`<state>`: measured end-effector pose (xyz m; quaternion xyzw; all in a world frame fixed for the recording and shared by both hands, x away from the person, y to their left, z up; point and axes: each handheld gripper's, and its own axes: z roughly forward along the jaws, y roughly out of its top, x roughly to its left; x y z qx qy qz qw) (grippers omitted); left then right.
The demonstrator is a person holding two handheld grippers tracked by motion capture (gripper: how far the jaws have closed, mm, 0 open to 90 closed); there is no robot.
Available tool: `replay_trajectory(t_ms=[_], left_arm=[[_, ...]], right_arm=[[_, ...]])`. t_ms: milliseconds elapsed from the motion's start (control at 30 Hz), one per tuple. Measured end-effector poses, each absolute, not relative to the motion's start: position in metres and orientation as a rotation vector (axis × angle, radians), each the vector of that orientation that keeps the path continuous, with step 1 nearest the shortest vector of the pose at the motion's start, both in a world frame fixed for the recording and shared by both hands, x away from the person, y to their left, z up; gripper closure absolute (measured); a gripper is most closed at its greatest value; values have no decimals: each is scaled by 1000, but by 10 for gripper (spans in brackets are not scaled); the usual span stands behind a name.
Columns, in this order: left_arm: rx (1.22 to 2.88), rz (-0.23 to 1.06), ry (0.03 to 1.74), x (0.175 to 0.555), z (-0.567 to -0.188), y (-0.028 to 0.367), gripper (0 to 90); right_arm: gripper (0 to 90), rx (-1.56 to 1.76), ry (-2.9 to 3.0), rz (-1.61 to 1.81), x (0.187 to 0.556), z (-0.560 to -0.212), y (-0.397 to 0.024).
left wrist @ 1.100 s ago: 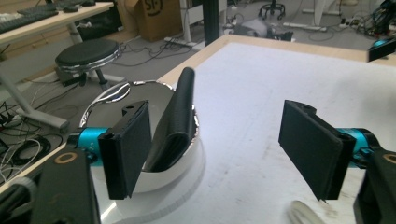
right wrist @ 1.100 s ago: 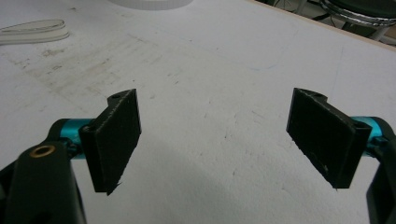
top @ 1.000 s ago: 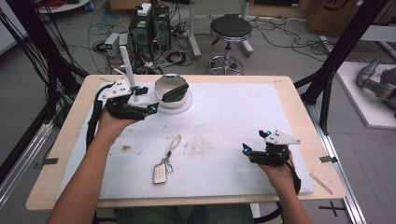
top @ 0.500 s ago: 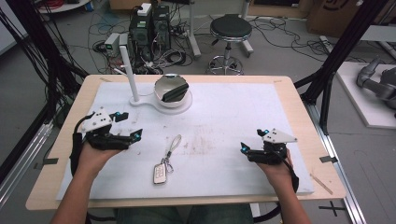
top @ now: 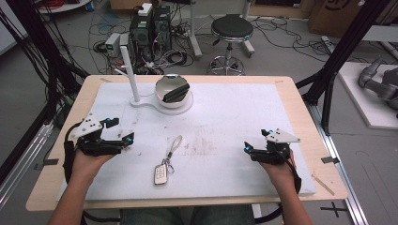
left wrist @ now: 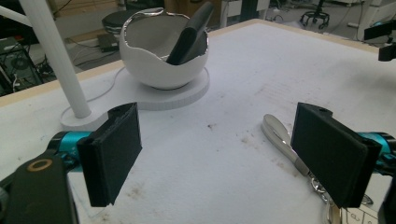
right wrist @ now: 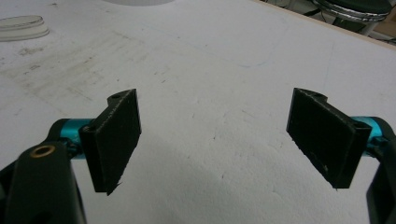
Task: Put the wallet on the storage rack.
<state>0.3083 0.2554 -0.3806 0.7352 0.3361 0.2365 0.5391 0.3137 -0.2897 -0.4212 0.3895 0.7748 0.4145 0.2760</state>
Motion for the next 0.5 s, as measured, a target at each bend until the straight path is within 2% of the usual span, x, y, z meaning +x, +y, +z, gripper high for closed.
replay_trajectory(t_ms=[500], left_arm=[[1762, 563, 791, 310, -382, 248, 162]], right_arm=[[180, 1032, 2089, 1114, 313, -422, -290]])
